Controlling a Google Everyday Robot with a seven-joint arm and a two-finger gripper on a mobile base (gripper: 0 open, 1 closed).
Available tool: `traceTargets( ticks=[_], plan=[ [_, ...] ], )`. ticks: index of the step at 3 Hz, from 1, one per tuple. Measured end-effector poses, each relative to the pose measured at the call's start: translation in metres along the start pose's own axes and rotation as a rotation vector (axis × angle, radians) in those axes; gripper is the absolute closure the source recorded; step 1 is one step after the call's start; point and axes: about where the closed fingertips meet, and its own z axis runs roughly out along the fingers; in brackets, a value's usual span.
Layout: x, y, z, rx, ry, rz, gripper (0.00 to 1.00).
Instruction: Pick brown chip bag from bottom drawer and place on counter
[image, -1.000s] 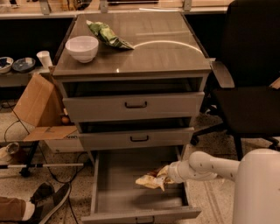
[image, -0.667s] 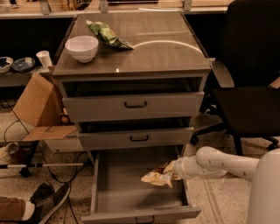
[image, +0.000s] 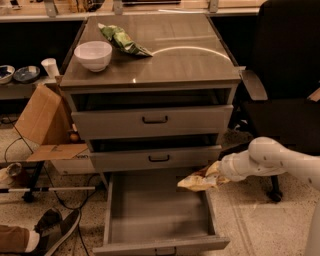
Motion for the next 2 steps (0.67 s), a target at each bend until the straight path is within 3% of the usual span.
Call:
traceTargets(
  ticks=[2],
  plan=[
    [-0.061,0.018,-0.140,0.083,-0.019,-0.021,1.00]
  ],
)
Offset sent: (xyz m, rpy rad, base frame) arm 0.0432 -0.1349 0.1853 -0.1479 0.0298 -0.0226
